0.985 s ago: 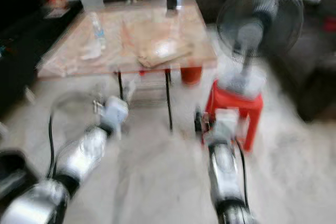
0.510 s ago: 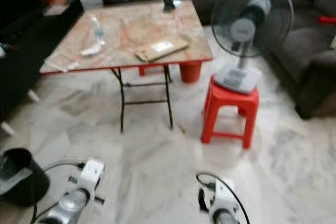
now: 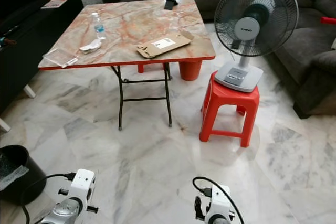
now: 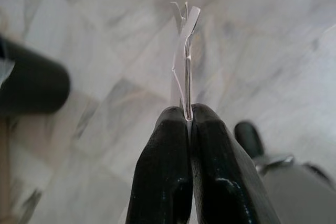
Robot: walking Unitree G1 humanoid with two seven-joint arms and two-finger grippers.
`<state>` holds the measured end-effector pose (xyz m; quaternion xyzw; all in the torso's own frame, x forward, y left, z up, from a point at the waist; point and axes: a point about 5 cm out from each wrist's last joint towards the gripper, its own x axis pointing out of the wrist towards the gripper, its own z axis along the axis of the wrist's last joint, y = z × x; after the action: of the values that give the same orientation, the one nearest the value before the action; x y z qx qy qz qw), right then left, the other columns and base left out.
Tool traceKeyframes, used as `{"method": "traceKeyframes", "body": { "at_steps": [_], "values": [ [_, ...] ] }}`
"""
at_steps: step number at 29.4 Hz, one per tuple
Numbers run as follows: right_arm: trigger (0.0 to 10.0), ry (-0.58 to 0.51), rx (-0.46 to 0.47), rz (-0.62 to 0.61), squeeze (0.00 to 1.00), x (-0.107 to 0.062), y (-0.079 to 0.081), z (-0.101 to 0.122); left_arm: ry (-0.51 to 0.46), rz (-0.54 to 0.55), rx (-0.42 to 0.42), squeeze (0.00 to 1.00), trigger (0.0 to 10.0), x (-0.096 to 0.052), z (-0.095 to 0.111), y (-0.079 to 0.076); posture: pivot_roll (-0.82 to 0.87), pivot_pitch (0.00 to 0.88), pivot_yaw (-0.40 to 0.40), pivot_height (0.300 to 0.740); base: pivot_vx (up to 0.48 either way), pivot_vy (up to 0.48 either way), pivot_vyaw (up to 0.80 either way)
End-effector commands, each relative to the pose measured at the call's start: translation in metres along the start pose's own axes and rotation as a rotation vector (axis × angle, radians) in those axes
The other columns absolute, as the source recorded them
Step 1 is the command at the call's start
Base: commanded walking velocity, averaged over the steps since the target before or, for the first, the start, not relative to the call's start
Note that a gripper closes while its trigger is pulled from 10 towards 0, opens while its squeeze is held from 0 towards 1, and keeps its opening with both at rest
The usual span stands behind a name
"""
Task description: Picking trash to rubbish bin
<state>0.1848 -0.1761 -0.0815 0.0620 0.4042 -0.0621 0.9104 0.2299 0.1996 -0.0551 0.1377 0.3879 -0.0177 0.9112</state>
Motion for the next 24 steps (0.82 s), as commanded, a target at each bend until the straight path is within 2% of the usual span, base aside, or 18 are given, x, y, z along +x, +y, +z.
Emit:
{"method": "traceKeyframes", "body": {
  "at_steps": [1, 15, 24],
  "values": [
    [10.0, -0.002, -0.001, 0.006, 0.0, 0.001, 0.005, 0.001, 0.032, 0.015, 0.02, 0.0, 10.0, -0.001, -0.005, 0.004, -0.1, 0.0, 0.091, 0.74, 0.0, 0.0, 0.8],
    [10.0, 0.029, 0.013, -0.004, 0.0, -0.003, 0.005, -0.011, 0.055, 0.017, 0.028, 0.0, 10.0, -0.002, -0.012, 0.005, -0.1, 0.0, 0.102, 0.74, 0.0, 0.0, 0.8],
    [10.0, 0.027, 0.013, -0.003, 0.0, -0.002, 0.005, -0.01, 0.055, 0.014, 0.033, 0.0, 10.0, -0.002, -0.013, 0.004, -0.1, 0.0, 0.102, 0.74, 0.0, 0.0, 0.79]
  ]
}}
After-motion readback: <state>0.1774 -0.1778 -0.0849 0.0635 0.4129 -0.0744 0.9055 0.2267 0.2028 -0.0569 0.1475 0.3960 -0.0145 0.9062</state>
